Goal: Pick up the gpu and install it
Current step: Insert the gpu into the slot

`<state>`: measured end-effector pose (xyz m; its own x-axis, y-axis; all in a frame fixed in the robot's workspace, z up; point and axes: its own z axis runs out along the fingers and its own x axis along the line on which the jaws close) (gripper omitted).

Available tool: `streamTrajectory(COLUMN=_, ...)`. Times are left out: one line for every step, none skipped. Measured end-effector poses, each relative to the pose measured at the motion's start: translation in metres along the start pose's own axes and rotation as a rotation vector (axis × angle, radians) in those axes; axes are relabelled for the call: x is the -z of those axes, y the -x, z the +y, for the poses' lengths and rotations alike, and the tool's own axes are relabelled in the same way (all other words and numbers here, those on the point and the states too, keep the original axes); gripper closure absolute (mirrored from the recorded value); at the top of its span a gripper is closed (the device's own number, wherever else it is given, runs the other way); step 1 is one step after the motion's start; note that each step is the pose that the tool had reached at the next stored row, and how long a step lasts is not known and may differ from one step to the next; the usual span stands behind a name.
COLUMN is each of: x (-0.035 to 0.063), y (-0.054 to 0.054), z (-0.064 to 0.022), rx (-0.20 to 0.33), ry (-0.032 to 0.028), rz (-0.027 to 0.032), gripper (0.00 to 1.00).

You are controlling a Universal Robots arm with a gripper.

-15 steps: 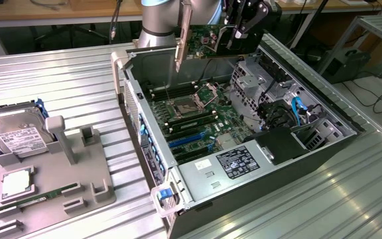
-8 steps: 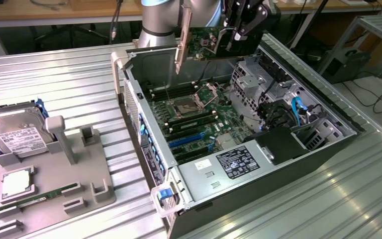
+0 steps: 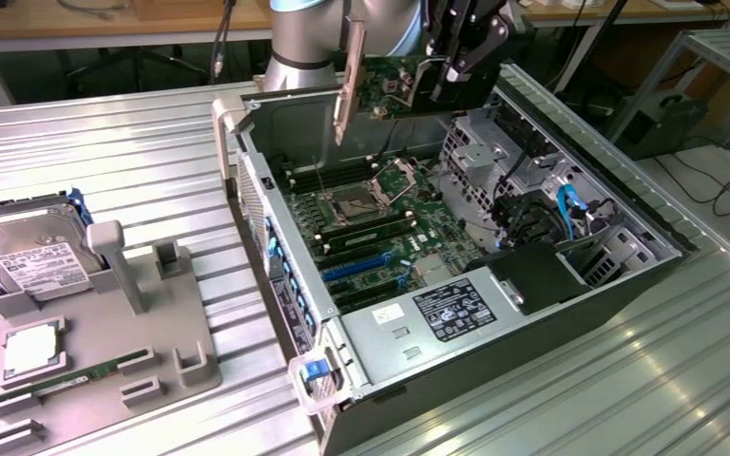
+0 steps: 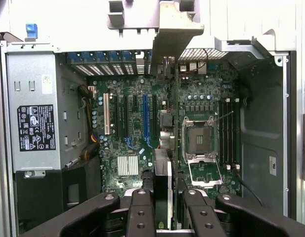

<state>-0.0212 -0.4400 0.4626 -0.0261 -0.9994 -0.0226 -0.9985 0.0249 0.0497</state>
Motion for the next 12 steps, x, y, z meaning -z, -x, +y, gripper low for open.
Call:
streamTrajectory(x=-0.0005, y=0.0, z=0.0, rx=0.0, ry=0.0, rz=0.0, gripper=0.73)
streamTrajectory(x=-0.001, y=0.0, z=0.0, rx=0.0, ry=0.0, rz=-0.0001, gripper=0.73)
streamTrajectory(x=-0.0015, y=0.0, z=-0.0001, rx=0.001, ry=0.0, rz=0.0, gripper=0.73)
streamTrajectory(x=-0.0021, y=0.0, z=-0.0001, rx=0.001, ry=0.0, rz=0.0001, gripper=0.73)
streamTrajectory(x=-0.0025, y=-0.0001, z=-0.0001, rx=0.001, ry=0.0, rz=0.0001, gripper=0.73)
streamTrajectory(x=-0.0032, y=-0.0001, z=-0.0002, rx=0.001, ry=0.0, rz=0.0002, gripper=0.73)
streamTrajectory(x=-0.004, y=-0.0001, z=-0.0002, rx=0.001, ry=0.0, rz=0.0001, gripper=0.73)
streamTrajectory(x=-0.0046, y=-0.0001, z=-0.0002, rx=0.002, ry=0.0, rz=0.0001, gripper=0.73)
streamTrajectory(x=-0.0052, y=-0.0001, z=-0.0003, rx=0.002, ry=0.0, rz=0.0002, gripper=0.73)
streamTrajectory(x=-0.0063, y=-0.0001, z=-0.0003, rx=0.002, ry=0.0, rz=0.0001, gripper=0.73)
streamTrajectory(x=-0.007, y=-0.0002, z=-0.0003, rx=0.002, ry=0.0, rz=0.0002, gripper=0.73)
streamTrajectory(x=-0.0076, y=-0.0002, z=-0.0004, rx=0.002, ry=0.0, rz=0.0002, gripper=0.73)
